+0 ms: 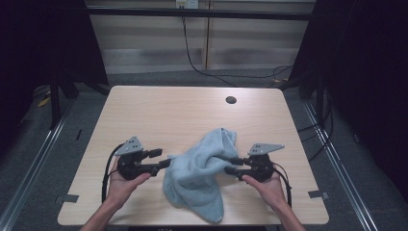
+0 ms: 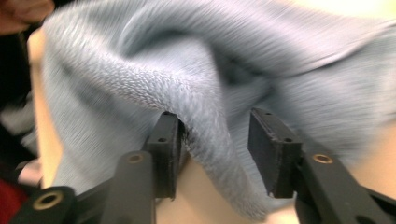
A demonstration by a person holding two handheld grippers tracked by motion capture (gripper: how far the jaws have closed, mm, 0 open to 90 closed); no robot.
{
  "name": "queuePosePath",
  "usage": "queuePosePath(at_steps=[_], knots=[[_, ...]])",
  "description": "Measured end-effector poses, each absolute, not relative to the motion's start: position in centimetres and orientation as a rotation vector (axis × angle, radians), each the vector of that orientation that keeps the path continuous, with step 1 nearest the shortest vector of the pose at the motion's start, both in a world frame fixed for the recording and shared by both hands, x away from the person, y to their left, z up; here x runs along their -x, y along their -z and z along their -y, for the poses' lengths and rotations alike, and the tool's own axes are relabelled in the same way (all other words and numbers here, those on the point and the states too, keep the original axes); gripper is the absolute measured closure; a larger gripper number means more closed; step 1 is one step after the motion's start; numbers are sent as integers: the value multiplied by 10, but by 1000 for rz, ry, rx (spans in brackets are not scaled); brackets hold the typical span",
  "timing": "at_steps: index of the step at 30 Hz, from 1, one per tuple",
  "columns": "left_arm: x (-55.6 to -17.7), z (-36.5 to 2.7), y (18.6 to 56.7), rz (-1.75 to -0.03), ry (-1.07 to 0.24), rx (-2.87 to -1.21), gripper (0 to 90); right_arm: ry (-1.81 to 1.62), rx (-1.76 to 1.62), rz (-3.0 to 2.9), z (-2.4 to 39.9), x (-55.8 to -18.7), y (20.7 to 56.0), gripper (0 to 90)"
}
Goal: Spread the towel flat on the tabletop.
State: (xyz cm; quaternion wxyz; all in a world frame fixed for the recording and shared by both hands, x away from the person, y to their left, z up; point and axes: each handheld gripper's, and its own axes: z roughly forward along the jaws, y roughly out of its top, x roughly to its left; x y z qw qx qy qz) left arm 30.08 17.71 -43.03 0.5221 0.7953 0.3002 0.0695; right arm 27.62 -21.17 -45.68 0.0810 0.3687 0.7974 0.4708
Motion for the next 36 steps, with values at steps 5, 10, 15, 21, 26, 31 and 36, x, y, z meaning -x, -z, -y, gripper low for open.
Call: queuePosePath(at_steps=[5,10,15,21,26,31,36], knots=[[-322,-140,421,-701,-119,-1883,396,-1467,-1133,-2308,221,-294,452,474],[-338,-112,416,-695,-119,-1900,372,-1512,-1156,-2258,223,-308,451,467],[-350,-84,423,-681,-76,-1967,328,-1375,-1166,-2333,219,-320,466,463],[-353,-68,466,-673,20,-2074,443,-1293,-1183,-2375,211,-330,488,368],[-351,-85,470,-690,48,-2004,718,-1233,-1166,-2399,199,-336,497,363],[-350,-96,470,-702,33,-1966,810,-1236,-1168,-2408,193,-340,501,555],[-353,-123,451,-745,-29,-1862,827,-1273,-1178,-2365,195,-339,492,807]])
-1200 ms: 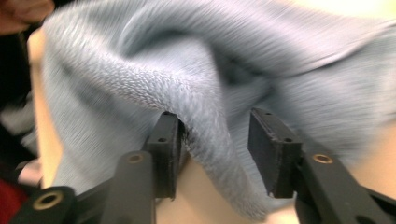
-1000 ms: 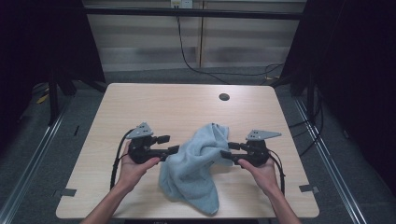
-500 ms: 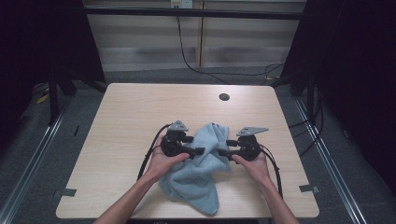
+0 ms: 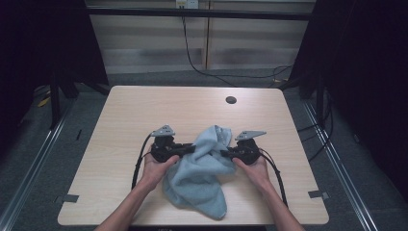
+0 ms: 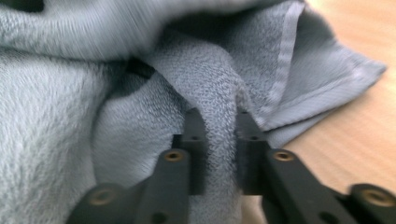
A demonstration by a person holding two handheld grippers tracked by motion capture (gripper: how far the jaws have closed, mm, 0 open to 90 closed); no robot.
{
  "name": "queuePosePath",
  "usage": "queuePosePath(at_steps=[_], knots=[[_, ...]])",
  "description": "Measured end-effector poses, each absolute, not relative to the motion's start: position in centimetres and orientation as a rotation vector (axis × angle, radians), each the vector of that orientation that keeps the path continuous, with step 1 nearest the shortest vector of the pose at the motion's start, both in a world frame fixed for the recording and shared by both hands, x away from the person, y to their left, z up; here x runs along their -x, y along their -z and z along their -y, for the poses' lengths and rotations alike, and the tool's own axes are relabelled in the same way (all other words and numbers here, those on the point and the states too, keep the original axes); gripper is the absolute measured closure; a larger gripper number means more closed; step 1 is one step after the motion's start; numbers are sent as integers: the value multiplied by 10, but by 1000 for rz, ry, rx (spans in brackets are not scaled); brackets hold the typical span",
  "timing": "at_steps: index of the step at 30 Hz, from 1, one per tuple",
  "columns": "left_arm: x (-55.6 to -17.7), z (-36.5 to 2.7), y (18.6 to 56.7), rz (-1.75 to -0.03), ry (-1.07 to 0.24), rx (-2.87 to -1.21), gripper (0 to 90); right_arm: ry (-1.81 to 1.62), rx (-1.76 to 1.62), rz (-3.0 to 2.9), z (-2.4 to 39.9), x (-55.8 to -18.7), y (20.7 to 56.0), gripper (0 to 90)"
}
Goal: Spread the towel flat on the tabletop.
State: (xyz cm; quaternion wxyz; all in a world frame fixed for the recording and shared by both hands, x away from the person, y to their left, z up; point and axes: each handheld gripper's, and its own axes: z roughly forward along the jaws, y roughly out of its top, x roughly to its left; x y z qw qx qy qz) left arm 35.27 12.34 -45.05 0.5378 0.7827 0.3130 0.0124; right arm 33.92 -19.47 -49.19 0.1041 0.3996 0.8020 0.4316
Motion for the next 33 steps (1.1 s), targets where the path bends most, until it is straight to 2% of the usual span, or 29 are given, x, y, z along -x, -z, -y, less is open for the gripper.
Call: queuePosePath(at_steps=[2,8,13,14,15,16,19,21,23,24,28,30,31,32,33], knots=[[-353,-144,437,-775,-61,-1783,828,-1299,-1214,-2305,203,-342,480,810],[-353,-168,418,-803,-109,-1683,835,-1371,-1236,-2171,217,-352,444,814],[-358,-189,391,-827,-171,-1575,838,-1387,-1234,-2035,223,-363,396,817],[-360,-193,386,-838,-166,-1536,839,-1428,-1227,-1986,227,-368,377,817],[-361,-198,381,-850,-170,-1503,839,-1428,-1227,-1986,227,-368,377,817],[-361,-201,375,-850,-184,-1489,841,-1444,-1210,-1959,230,-374,357,817],[-362,-204,356,-823,-259,-1489,841,-1450,-1180,-1929,230,-378,336,817],[-363,-205,343,-801,-292,-1475,841,-1449,-1123,-1880,225,-380,305,817],[-360,-208,329,-778,-345,-1452,841,-1460,-1106,-1866,224,-380,297,817],[-354,-210,319,-749,-398,-1448,840,-1492,-1076,-1829,222,-376,285,816],[-340,-212,323,-713,-433,-1497,838,-1498,-1067,-1837,218,-359,296,809],[-326,-216,354,-724,-393,-1575,834,-1477,-1078,-1885,218,-347,321,803],[-326,-216,354,-724,-393,-1575,834,-1468,-1096,-1918,219,-341,337,801],[-317,-216,381,-753,-341,-1634,833,-1444,-1120,-1960,219,-335,353,797],[-317,-216,381,-753,-341,-1634,833,-1444,-1120,-1960,219,-335,353,797]])
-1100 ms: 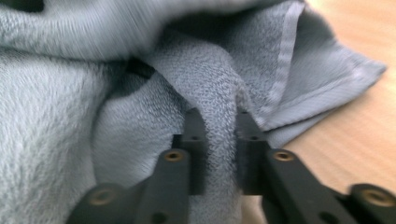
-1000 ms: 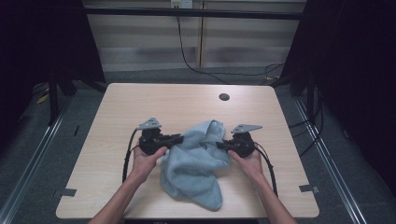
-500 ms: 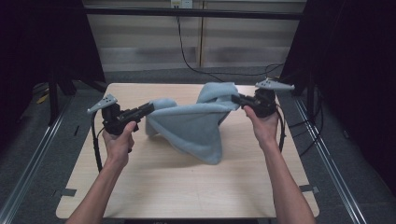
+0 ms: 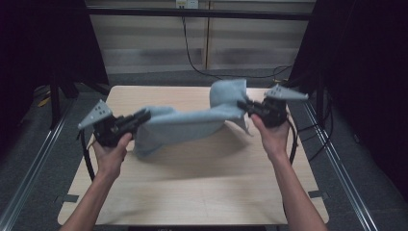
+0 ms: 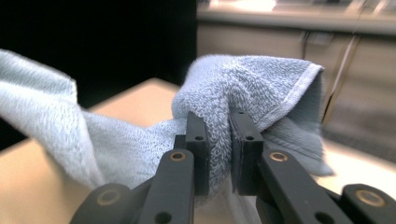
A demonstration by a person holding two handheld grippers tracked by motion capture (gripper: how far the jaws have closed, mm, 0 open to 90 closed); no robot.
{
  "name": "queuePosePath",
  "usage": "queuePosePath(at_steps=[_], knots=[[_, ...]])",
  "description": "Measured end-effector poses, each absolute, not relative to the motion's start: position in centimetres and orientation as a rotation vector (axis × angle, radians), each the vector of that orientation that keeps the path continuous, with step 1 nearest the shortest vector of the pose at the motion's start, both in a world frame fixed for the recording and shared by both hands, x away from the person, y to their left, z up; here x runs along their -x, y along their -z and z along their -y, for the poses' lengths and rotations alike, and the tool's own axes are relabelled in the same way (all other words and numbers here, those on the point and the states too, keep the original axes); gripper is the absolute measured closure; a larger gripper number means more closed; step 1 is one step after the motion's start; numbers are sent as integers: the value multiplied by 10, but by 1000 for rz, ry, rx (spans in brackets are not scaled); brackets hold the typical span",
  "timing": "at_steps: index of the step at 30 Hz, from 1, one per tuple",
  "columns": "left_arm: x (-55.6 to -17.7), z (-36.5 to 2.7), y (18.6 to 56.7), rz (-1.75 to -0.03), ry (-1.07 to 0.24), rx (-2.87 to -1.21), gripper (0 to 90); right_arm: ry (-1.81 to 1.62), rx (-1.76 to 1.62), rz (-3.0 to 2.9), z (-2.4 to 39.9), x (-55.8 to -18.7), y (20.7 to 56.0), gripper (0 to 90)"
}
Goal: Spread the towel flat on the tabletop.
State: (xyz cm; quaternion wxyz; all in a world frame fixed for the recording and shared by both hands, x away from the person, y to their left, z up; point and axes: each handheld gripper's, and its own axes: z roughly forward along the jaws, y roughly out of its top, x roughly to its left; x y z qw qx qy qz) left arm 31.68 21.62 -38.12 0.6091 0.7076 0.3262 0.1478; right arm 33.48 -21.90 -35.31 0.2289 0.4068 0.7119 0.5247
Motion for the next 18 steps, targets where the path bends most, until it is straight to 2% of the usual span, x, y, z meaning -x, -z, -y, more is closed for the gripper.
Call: queuePosePath(at_steps=[1,2,5,7,11,13,14,16,18], knots=[[-312,-216,395,-747,-312,-1670,832,-1426,-1173,-2008,221,-322,385,793],[-307,-216,406,-761,-280,-1695,832,-1426,-1173,-2008,221,-322,385,793],[-293,-217,430,-775,-209,-1766,812,-1376,-1253,-2120,222,-294,434,751],[-284,-219,439,-781,-175,-1793,807,-1370,-1263,-2135,223,-285,442,741],[-259,-224,449,-748,-67,-1843,741,-1377,-1287,-2239,230,-245,459,643],[-256,-226,449,-746,-63,-1840,683,-1353,-1281,-2261,232,-235,460,597],[-255,-228,447,-751,-61,-1826,683,-1353,-1281,-2261,232,-235,460,597],[-257,-231,441,-757,-64,-1806,599,-1376,-1276,-2254,236,-229,457,549],[-269,-232,433,-761,-110,-1788,590,-1394,-1258,-2211,240,-229,449,521]])
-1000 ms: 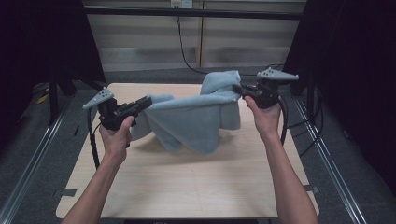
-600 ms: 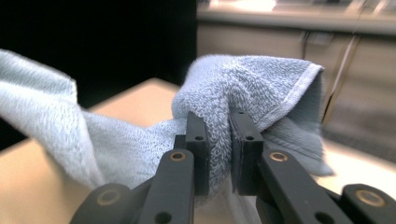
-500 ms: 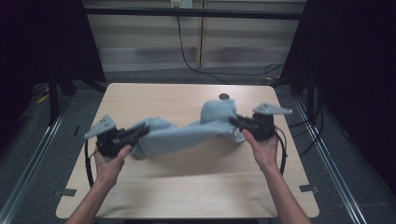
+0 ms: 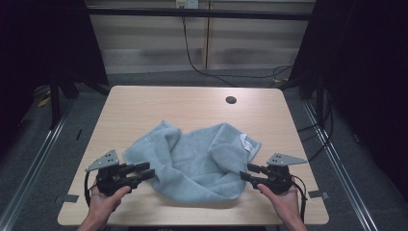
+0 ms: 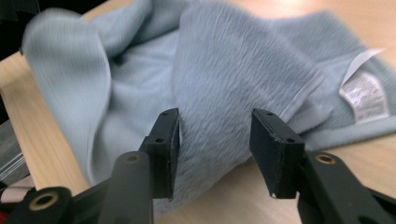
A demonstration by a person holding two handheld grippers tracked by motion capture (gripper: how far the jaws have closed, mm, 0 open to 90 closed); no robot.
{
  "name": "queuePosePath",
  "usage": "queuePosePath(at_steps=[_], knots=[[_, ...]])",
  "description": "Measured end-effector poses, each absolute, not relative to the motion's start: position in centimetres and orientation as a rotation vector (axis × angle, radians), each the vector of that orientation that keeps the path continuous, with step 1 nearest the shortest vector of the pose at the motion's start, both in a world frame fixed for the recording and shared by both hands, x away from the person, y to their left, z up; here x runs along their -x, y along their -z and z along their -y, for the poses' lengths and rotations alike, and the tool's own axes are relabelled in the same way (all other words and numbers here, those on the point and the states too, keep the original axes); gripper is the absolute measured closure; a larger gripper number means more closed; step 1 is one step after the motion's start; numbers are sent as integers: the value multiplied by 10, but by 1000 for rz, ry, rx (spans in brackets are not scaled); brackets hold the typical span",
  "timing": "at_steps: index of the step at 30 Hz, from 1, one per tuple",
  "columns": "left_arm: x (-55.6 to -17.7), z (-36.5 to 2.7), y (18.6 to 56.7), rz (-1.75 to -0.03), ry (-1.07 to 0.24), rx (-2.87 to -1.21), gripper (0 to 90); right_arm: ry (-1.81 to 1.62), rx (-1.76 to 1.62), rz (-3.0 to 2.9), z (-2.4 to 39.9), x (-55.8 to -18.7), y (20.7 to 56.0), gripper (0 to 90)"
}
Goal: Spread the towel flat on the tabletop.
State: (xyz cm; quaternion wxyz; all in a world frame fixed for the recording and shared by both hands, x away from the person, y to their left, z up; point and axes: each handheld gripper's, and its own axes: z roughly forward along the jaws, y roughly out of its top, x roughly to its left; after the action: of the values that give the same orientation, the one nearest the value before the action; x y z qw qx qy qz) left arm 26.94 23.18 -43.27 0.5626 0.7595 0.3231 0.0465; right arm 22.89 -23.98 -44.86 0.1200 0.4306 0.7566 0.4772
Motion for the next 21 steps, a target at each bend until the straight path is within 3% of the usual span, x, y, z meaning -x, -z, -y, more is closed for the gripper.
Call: queuePosePath(at_steps=[5,11,14,18,20,21], knots=[[-302,-214,438,-772,-136,-1833,582,-1411,-1246,-2142,246,-244,439,491],[-348,-176,476,-833,-99,-1989,623,-1354,-1308,-2162,244,-293,451,487],[-352,-171,497,-839,-149,-2126,640,-1370,-1330,-2165,240,-308,463,486],[-348,-187,502,-854,-136,-2096,647,-1285,-1342,-2273,234,-311,483,466],[-344,-194,504,-862,-140,-2084,647,-1247,-1309,-2287,232,-304,487,671],[-342,-197,503,-870,-141,-2084,647,-1247,-1309,-2287,232,-304,487,671]])
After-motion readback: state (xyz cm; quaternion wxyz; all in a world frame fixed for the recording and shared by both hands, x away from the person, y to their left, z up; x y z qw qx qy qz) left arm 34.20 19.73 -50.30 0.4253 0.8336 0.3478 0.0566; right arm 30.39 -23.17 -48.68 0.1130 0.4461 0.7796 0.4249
